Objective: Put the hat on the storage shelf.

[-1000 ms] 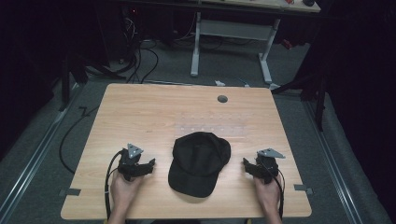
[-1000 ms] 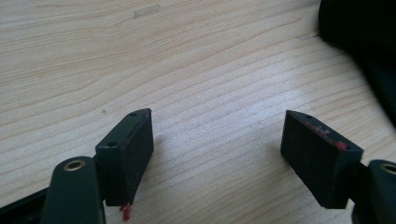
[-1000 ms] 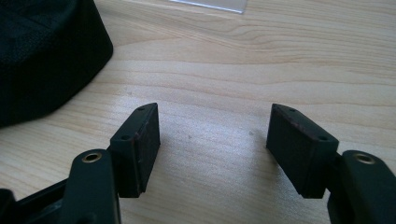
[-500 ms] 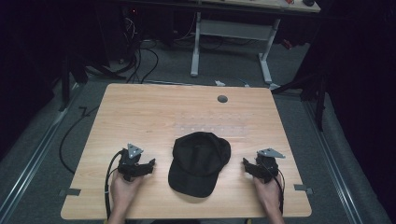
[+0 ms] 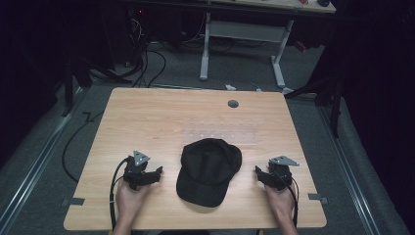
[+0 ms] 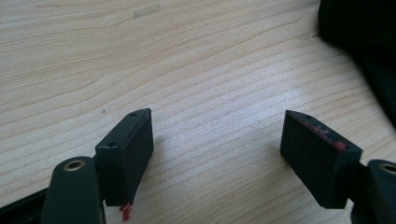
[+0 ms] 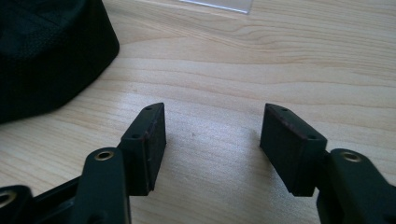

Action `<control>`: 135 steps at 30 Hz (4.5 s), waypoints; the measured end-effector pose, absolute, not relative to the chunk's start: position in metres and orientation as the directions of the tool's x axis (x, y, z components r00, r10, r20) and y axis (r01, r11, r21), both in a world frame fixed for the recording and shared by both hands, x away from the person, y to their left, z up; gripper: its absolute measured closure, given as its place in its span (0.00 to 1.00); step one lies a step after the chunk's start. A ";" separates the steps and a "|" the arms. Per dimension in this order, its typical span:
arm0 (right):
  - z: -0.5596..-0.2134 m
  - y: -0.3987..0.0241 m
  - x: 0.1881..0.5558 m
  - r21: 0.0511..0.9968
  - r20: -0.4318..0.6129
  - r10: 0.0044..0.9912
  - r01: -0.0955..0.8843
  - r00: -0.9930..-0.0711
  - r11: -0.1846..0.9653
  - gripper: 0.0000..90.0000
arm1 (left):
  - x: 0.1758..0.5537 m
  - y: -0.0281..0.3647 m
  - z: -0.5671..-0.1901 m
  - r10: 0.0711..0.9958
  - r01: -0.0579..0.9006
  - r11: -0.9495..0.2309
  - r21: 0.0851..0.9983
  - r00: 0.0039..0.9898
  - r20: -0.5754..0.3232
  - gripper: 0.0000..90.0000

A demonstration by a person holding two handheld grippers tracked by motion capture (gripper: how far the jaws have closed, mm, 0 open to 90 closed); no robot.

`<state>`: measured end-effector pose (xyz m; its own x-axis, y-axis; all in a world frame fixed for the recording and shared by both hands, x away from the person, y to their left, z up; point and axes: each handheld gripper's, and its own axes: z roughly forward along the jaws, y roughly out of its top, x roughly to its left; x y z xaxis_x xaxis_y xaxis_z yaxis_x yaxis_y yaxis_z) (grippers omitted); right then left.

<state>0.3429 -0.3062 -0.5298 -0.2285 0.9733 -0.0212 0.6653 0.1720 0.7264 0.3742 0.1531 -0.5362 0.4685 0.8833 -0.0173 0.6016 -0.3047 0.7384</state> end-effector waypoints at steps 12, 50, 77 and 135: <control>-0.522 -0.305 0.336 0.750 0.042 0.958 0.642 -0.284 0.158 0.49 | 0.374 0.153 -0.536 0.883 0.602 -0.305 0.738 0.469 -0.017 0.29; -0.455 -0.246 0.358 0.792 0.099 0.839 0.553 -0.535 0.259 0.35 | 0.374 0.153 -0.536 0.883 0.602 -0.305 0.738 0.469 -0.018 0.29; -0.452 -0.209 0.399 0.771 0.116 0.811 0.567 -0.573 0.291 0.31 | 0.374 0.153 -0.536 0.883 0.602 -0.305 0.738 0.469 -0.018 0.29; -0.458 -0.218 0.395 0.787 0.154 0.718 0.524 -0.678 0.326 0.94 | 0.374 0.153 -0.536 0.883 0.601 -0.306 0.739 0.470 -0.017 0.29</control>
